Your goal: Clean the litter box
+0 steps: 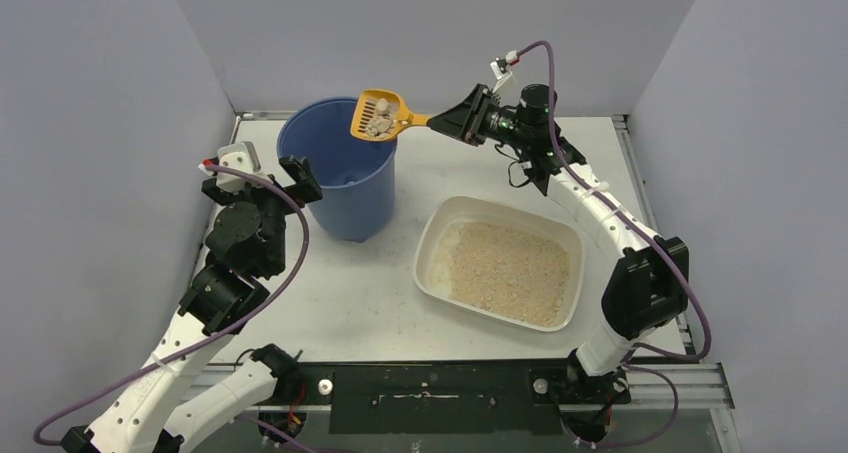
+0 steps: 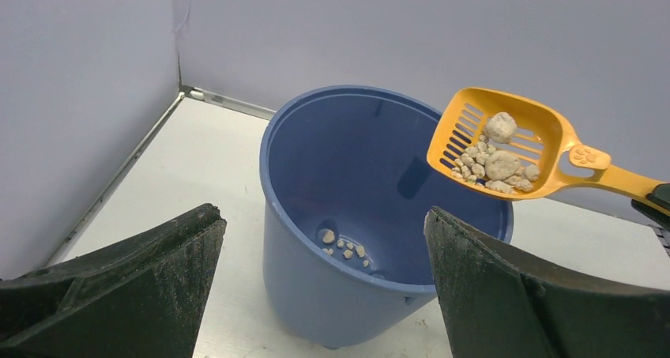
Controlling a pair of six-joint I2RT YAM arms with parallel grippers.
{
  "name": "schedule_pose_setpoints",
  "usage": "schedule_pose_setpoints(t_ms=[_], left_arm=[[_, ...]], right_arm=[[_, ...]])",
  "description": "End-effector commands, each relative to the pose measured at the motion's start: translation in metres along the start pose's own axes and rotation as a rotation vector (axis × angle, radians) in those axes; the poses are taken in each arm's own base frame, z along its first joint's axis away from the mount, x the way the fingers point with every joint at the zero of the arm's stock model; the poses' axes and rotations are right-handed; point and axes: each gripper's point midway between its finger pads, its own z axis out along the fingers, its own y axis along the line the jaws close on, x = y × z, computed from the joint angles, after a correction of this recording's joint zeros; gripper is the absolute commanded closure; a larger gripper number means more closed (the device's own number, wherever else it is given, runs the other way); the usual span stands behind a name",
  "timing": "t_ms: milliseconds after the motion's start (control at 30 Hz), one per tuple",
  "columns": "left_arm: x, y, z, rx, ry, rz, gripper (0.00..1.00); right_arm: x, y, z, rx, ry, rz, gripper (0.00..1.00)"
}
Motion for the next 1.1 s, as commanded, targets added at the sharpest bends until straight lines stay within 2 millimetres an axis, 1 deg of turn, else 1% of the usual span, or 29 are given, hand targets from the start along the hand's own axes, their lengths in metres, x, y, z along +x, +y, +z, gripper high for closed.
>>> schedule_pose_setpoints(t_ms=[0,67,167,233,300,367,433,567,733,767,900,967,1067], left_arm=[[-0.012,-0.006,0.003,0.024,-0.044,-0.062,0.03],[-0.012,-0.005,0.004,0.022,-0.044,-0.064,0.03],[-0.012,-0.004,0.004,0.022,-0.045,-0.066,0.03],[-0.011,-0.003,0.005,0.02,-0.045,-0.066,0.03],[-0.011,-0.003,0.005,0.021,-0.043,-0.066,0.03],[-0.01,-0.003,0.005,0.022,-0.042,-0.065,0.03],[-0.01,-0.004,0.006,0.025,-0.041,-0.064,0.03],[-0.01,-0.004,0.006,0.029,-0.04,-0.067,0.03],[-0.011,-0.003,0.005,0.031,-0.042,-0.073,0.03],[-0.012,-0.003,0.005,0.03,-0.044,-0.075,0.03],[-0.013,-0.002,0.004,0.031,-0.047,-0.075,0.03],[-0.013,-0.002,0.004,0.032,-0.049,-0.076,0.03],[-0.014,-0.001,0.003,0.032,-0.051,-0.076,0.03]], right_arm=[[-0.012,0.017,0.01,0.003,0.012,-0.232,1.0],[-0.008,0.01,0.016,0.053,0.054,-0.294,1.0],[-0.013,0.012,0.02,0.095,0.063,-0.428,1.0],[-0.015,0.009,0.022,0.127,0.07,-0.521,1.0],[-0.017,0.006,0.022,0.158,0.07,-0.585,1.0],[-0.017,0.007,0.023,0.167,0.072,-0.645,1.0],[-0.014,0.012,0.025,0.162,0.075,-0.714,1.0],[-0.006,0.033,0.031,0.138,0.07,-0.898,1.0],[0.003,0.054,0.036,0.148,0.046,-1.165,1.0],[0.008,0.06,0.038,0.135,0.045,-1.232,1.0],[0.013,0.076,0.037,0.12,0.008,-1.433,1.0],[0.015,0.08,0.037,0.12,-0.004,-1.496,1.0],[0.013,0.084,0.037,0.141,-0.015,-1.536,1.0]])
